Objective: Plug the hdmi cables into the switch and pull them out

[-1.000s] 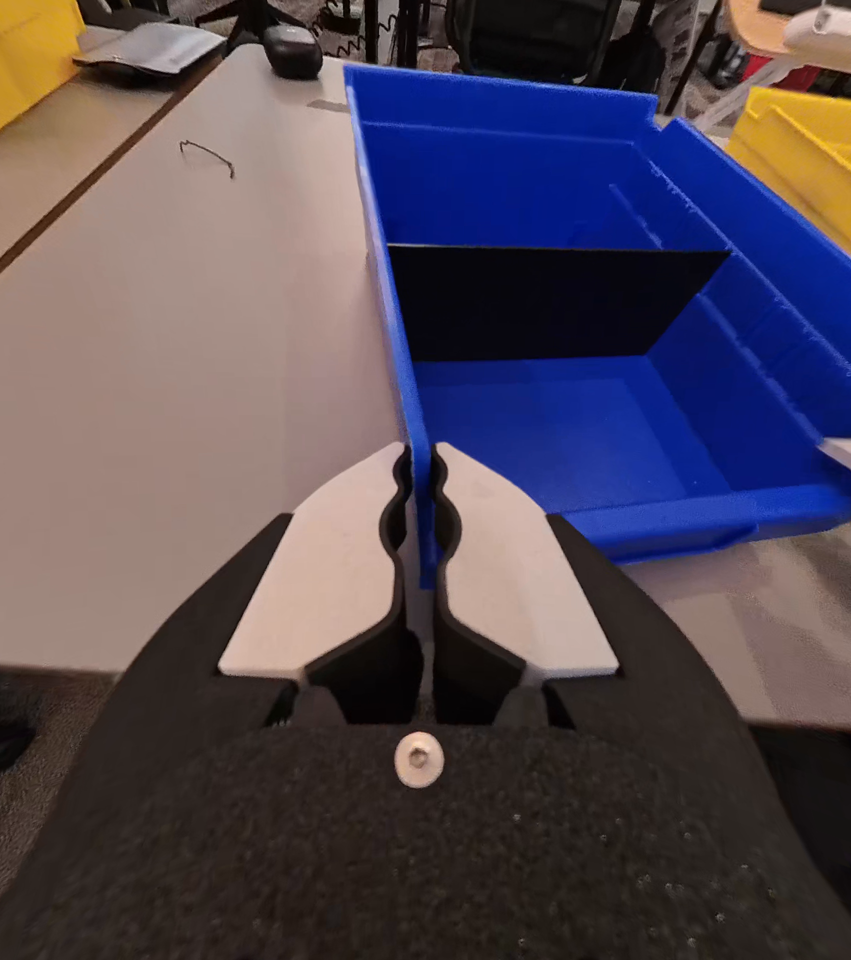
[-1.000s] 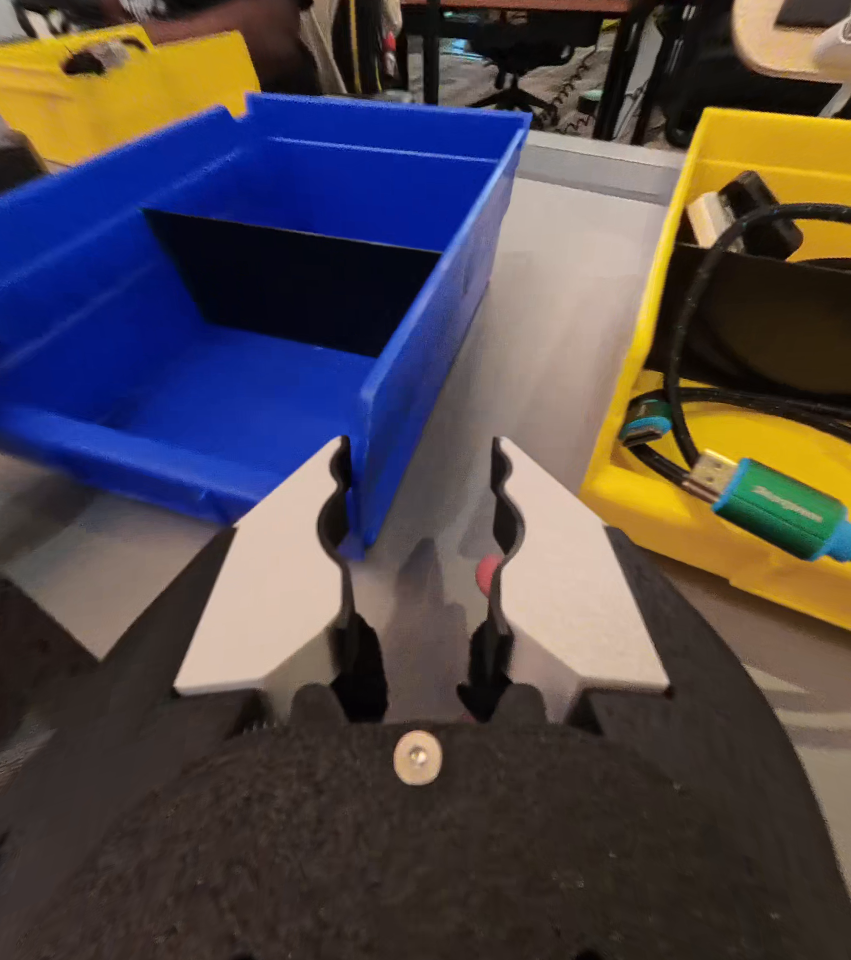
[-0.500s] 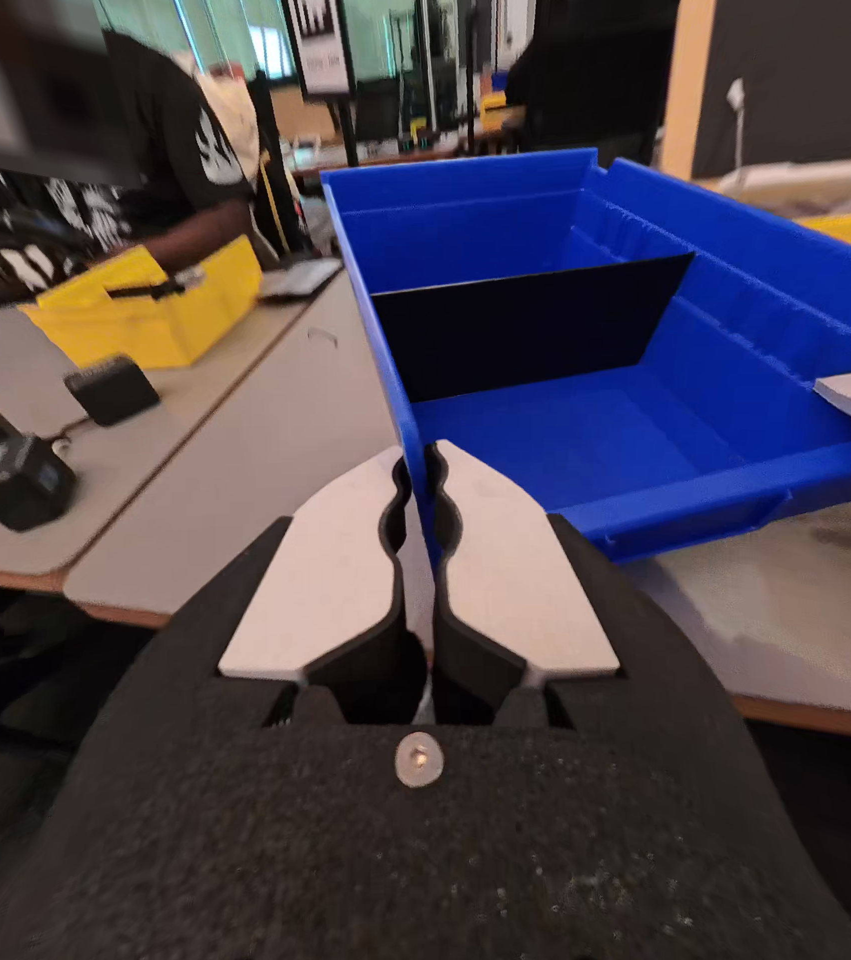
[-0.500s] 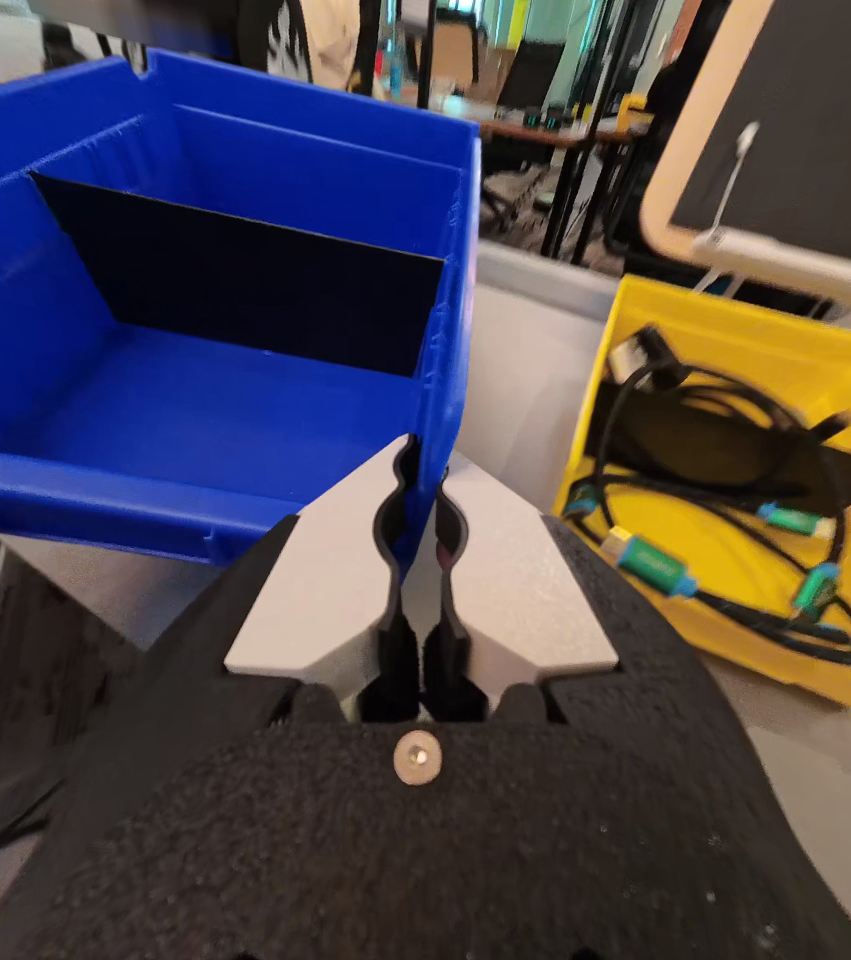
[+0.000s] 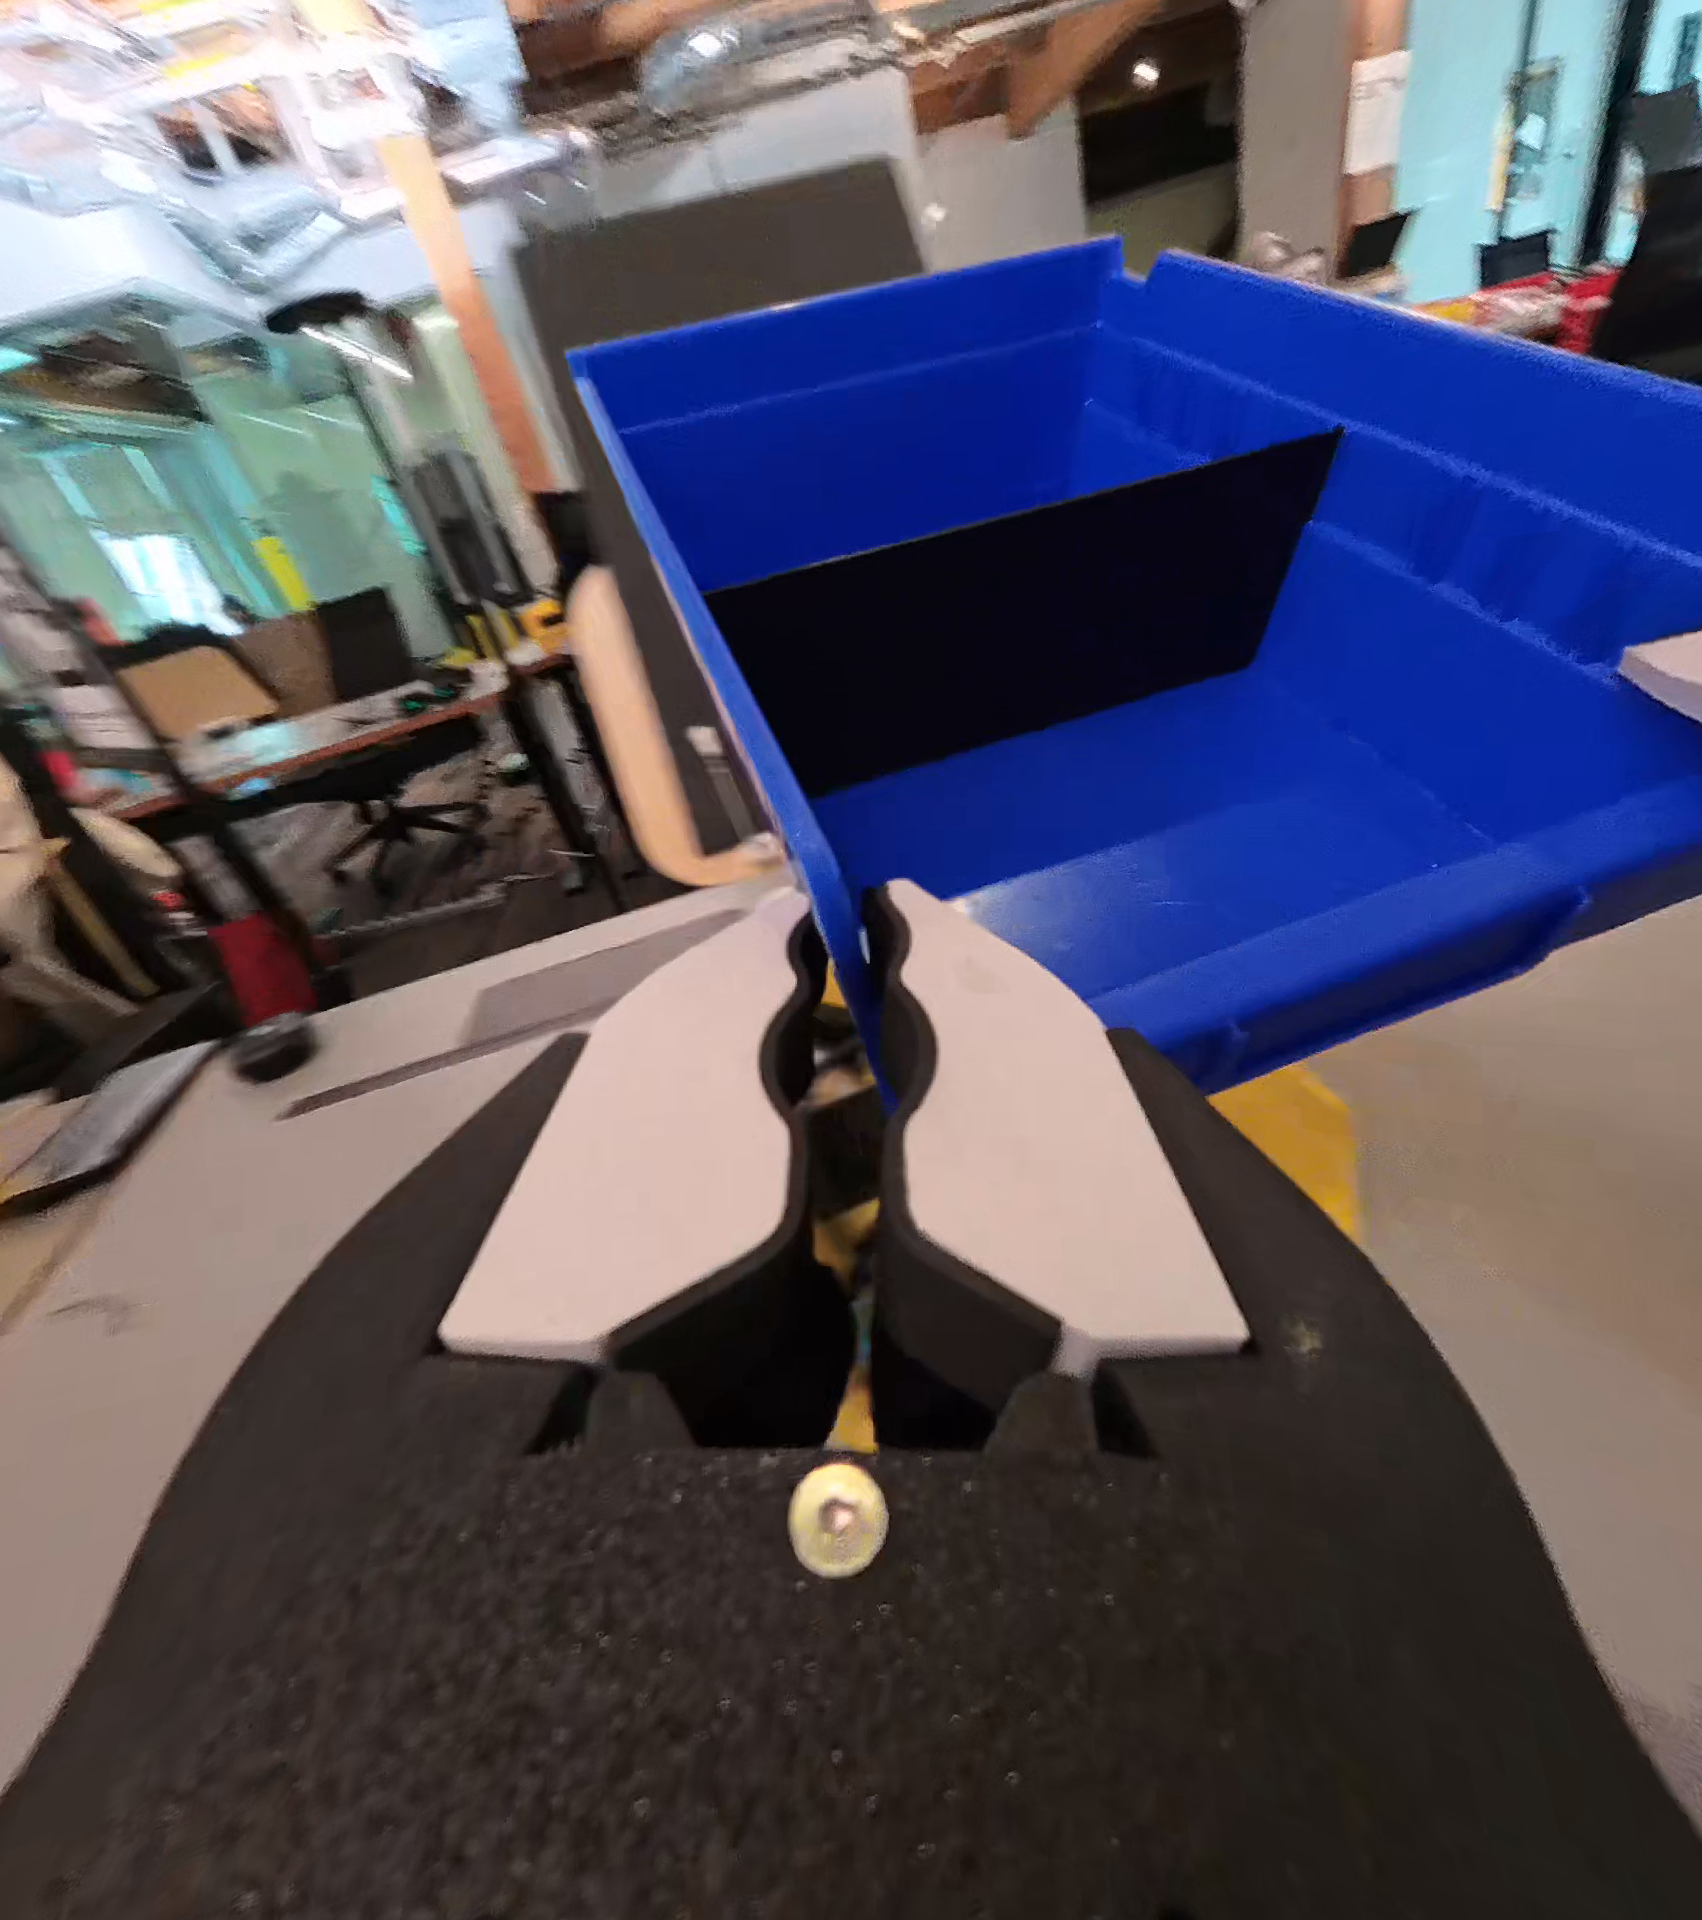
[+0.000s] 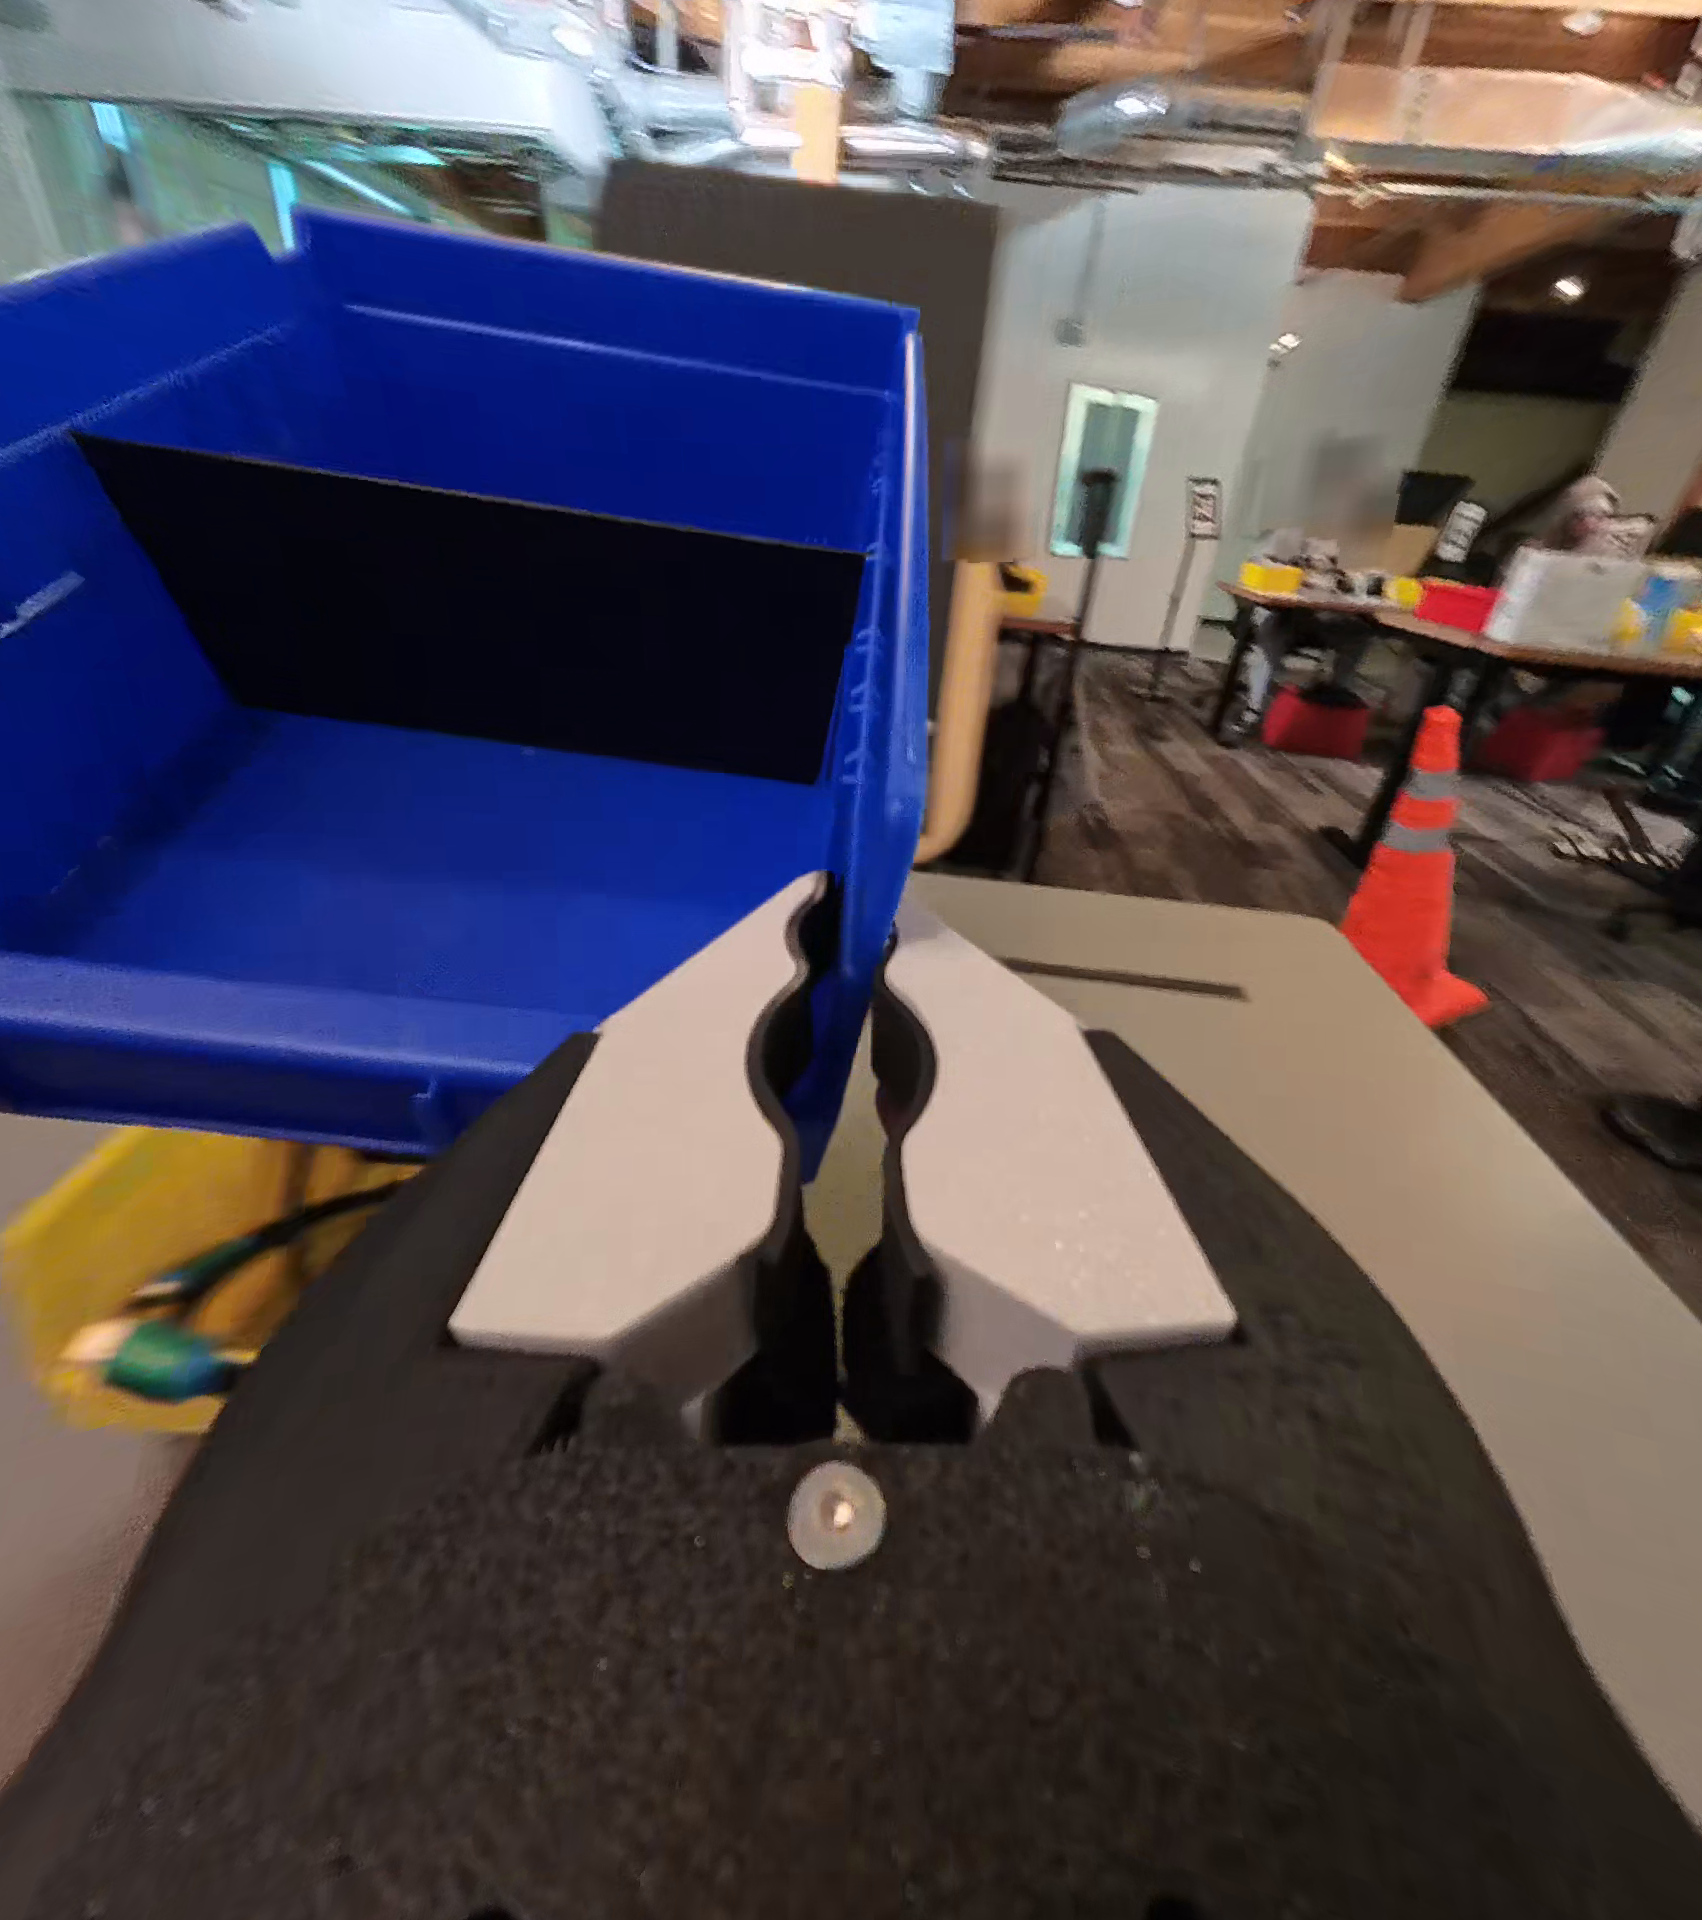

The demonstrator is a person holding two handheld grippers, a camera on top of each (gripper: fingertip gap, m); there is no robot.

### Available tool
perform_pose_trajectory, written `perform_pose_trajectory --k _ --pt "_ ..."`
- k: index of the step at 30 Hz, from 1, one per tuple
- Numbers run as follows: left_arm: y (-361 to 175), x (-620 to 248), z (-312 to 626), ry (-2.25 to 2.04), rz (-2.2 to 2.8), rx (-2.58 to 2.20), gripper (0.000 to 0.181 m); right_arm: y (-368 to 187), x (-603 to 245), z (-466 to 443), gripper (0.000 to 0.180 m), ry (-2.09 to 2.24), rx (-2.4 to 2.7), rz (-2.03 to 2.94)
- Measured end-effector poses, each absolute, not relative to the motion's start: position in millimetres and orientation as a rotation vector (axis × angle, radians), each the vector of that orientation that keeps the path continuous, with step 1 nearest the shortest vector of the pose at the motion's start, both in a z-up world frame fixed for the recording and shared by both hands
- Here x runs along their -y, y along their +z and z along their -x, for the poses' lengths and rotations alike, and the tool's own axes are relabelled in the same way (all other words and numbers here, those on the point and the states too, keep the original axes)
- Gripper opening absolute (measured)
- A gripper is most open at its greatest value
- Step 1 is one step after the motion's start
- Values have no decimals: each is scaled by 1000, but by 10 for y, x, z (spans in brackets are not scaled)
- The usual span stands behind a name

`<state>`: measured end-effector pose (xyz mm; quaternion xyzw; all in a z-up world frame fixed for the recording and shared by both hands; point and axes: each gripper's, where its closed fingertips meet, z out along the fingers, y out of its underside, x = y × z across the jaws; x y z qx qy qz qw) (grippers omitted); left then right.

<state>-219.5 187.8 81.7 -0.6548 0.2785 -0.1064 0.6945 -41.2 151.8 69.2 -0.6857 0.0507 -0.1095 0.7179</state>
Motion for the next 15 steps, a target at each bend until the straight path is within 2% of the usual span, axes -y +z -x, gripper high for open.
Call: perform_pose_trajectory --k 3,8,10,15 --pt "503 -1929 1183 -201 1480 -746 8 215 -1488 -559 2 -257 -209 1544" --pt "-369 -1848 -221 -172 1556 -916 7 -810 -1210 -1926 2 -193 -410 1783" --pt "-726 -1847 -503 -225 1659 -919 7 -1074 -1149 -2247 1 -176 -482 1894" --pt "-1139 -1908 -607 -286 1778 -836 8 -1170 -1302 -2499 3 -303 -410 1937"
